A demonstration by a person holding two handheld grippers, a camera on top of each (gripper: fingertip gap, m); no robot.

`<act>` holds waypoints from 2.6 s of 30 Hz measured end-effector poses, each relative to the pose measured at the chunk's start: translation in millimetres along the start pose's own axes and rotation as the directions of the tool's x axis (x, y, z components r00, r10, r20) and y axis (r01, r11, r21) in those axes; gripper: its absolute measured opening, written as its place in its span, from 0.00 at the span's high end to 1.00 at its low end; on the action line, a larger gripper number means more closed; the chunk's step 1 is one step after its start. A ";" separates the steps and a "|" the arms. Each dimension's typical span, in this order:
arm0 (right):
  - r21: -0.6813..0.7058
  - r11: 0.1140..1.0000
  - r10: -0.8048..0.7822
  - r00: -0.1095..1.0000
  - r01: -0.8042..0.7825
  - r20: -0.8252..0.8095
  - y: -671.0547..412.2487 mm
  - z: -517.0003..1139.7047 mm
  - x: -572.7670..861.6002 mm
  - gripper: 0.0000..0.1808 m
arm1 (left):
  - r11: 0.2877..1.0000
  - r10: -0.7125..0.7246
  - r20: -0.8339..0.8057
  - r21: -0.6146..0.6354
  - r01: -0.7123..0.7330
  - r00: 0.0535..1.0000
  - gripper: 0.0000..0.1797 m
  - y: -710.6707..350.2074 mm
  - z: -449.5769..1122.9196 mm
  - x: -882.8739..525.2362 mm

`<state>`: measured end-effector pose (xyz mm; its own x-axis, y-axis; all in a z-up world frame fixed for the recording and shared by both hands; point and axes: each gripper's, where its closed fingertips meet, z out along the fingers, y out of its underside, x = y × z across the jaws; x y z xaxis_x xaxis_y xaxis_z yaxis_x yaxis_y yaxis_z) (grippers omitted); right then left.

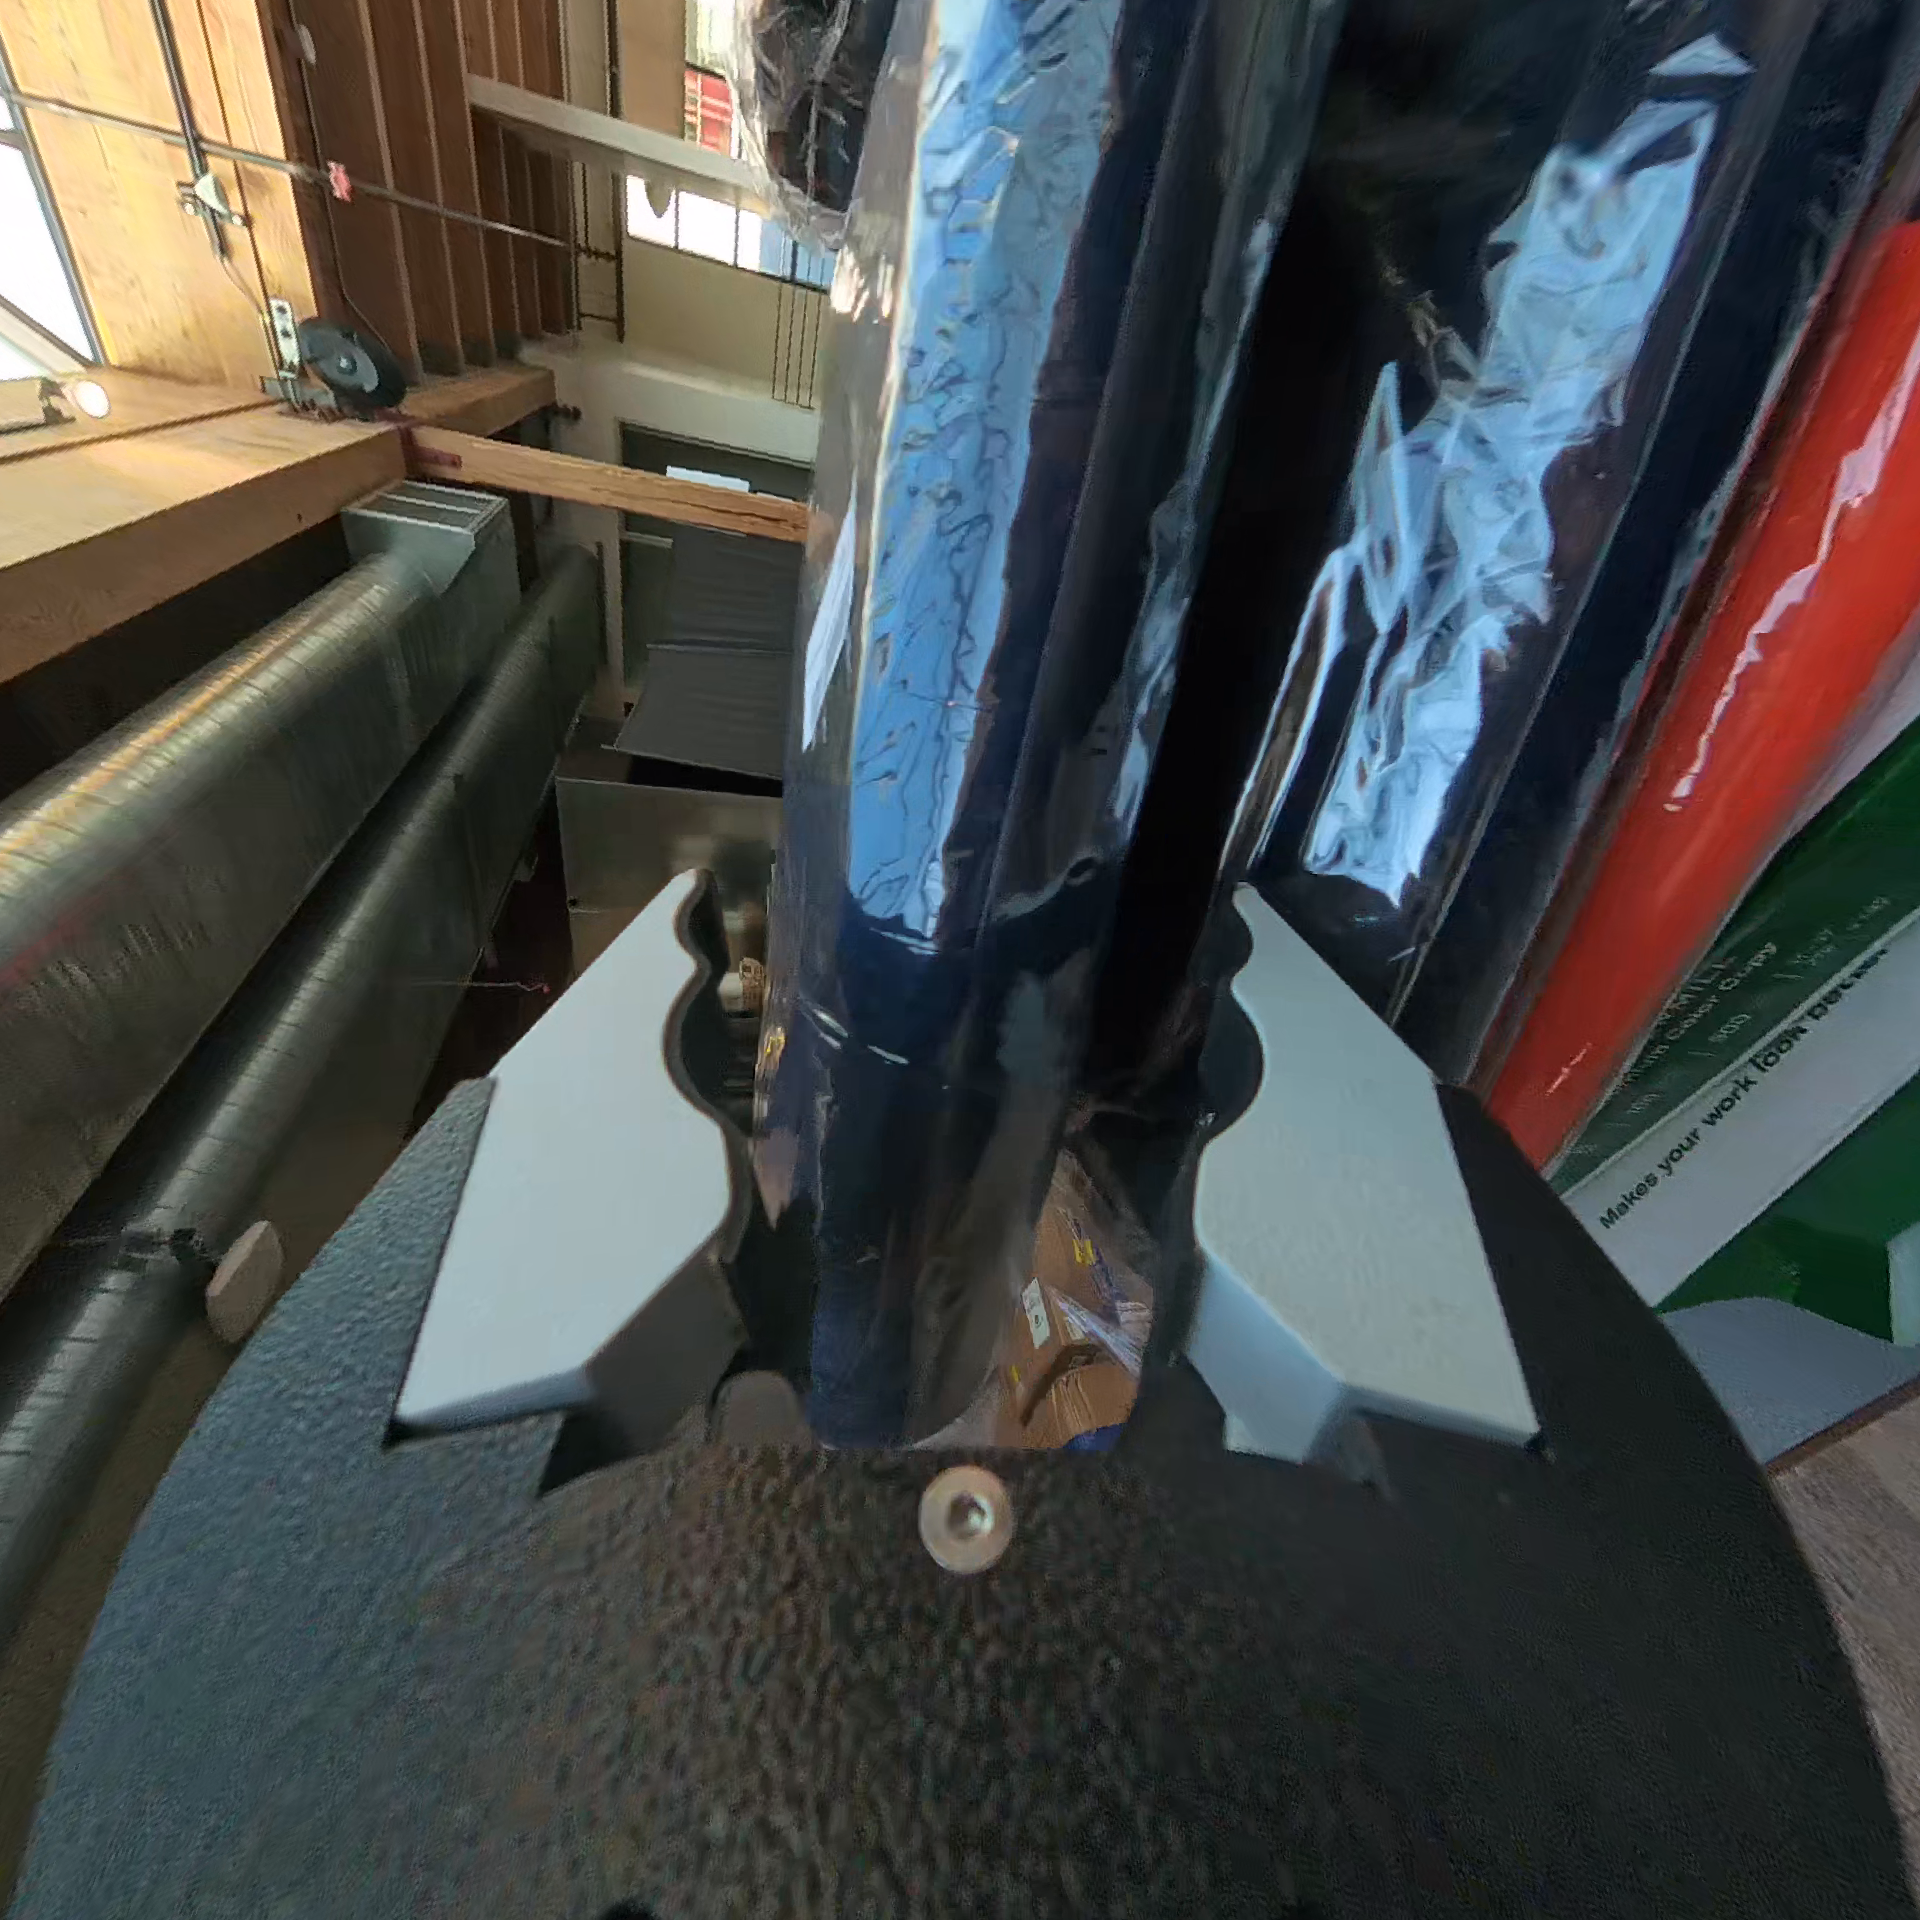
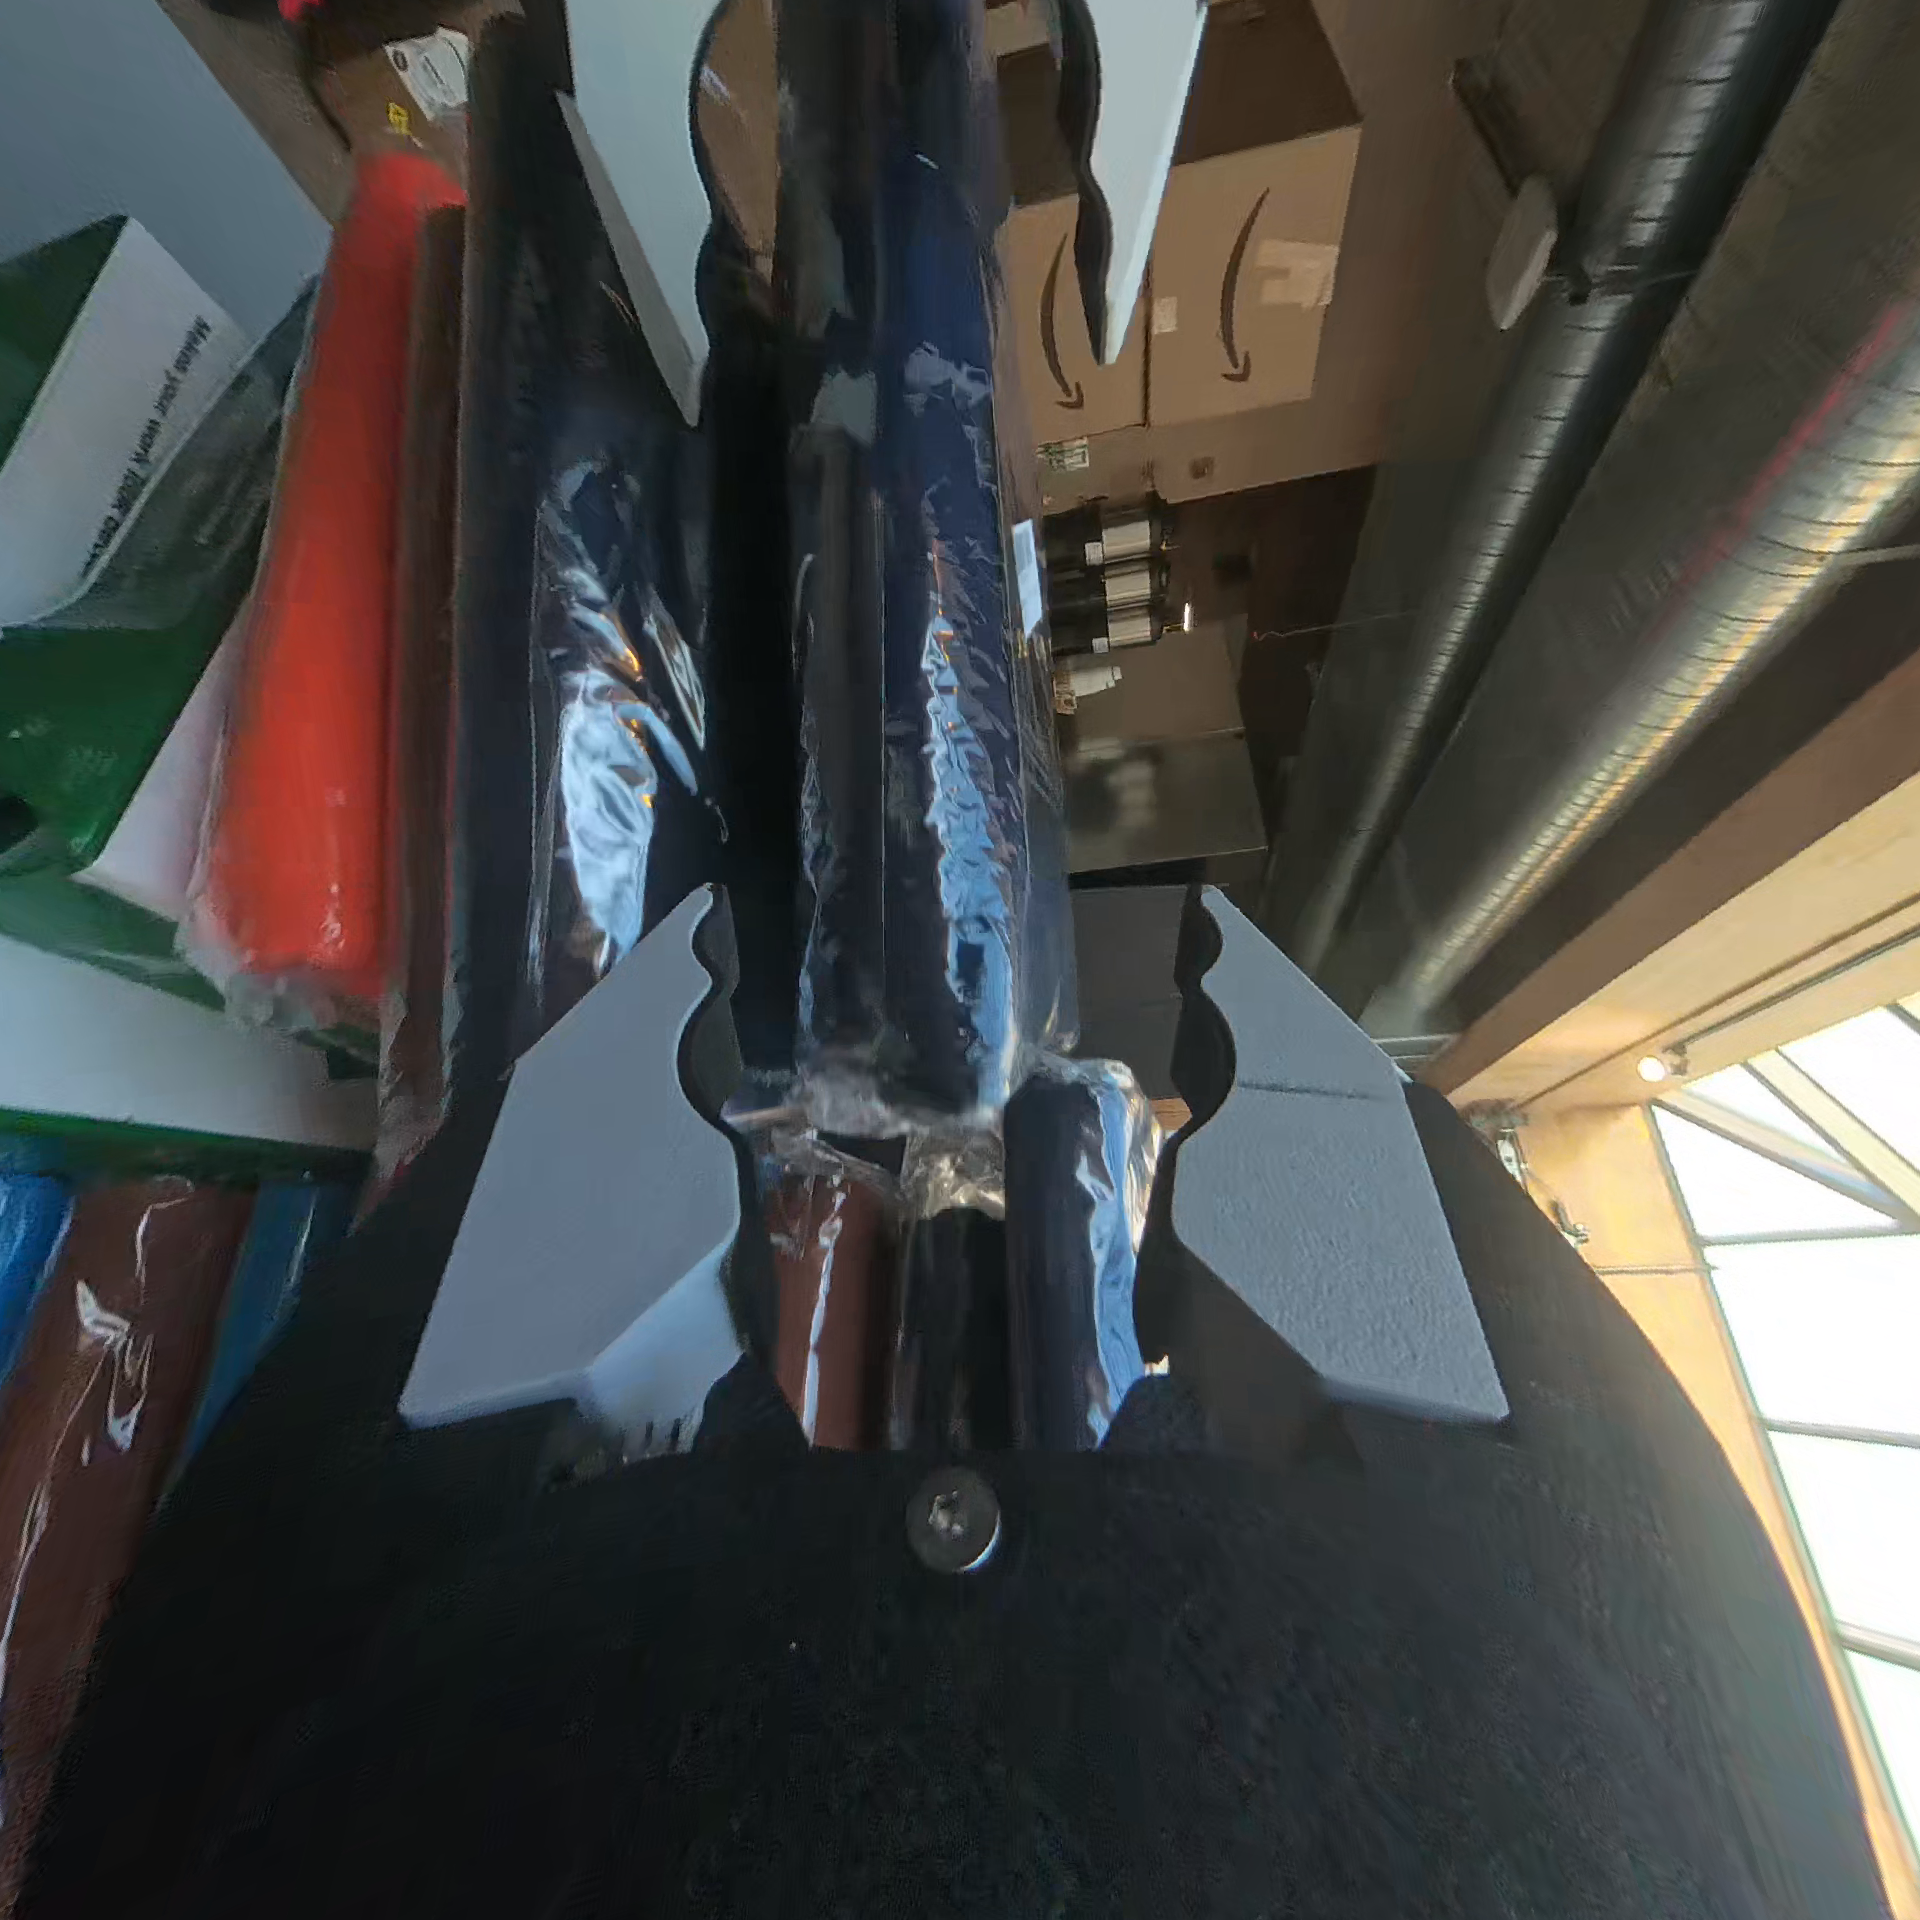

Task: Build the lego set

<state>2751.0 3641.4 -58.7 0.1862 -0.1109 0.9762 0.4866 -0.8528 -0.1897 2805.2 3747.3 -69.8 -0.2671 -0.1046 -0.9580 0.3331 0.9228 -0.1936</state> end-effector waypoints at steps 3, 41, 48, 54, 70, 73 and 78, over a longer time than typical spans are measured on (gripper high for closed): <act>-0.030 0.998 0.060 0.998 -0.059 0.008 -0.6 25.3 6.0 0.51 | 0.994 0.111 0.065 0.012 -0.112 0.992 0.74 -0.8 -1.4 -5.4; -0.601 0.768 -0.532 0.741 0.219 -0.410 156.6 -231.3 140.7 0.65 | 0.937 0.097 0.645 0.198 -0.289 0.758 0.60 -306.5 -35.5 -71.5; -0.716 0.688 -0.461 0.834 0.120 -0.303 270.4 -334.5 116.2 0.65 | 0.872 0.110 0.557 0.343 -0.348 0.823 0.61 -449.6 7.8 -21.6; -0.730 0.675 -0.372 0.903 0.107 -0.212 339.7 -369.3 91.8 0.65 | 0.865 0.154 0.435 0.374 -0.333 0.887 0.60 -511.7 42.4 18.8; -0.791 0.610 -0.092 0.989 -0.034 -0.113 392.7 -351.6 66.3 0.60 | 0.890 0.071 0.103 0.443 -0.110 0.992 0.65 -533.3 80.8 55.9; -0.694 0.691 0.015 0.964 -0.203 -0.266 358.5 -356.4 68.3 0.56 | 0.809 -0.039 0.048 0.588 0.003 0.998 0.64 -542.6 41.9 57.9; -0.629 0.668 0.130 0.895 -0.398 -0.428 312.4 -373.6 64.3 0.54 | 0.757 -0.157 -0.139 0.619 0.210 0.978 0.60 -506.2 3.0 60.0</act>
<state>2596.1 3177.2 -16.0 -0.1350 -0.4284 0.8935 -0.2861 -0.8465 -0.4491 2623.3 3272.8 -29.9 -0.4393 -0.1953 -0.8769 0.7560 0.4470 -0.4782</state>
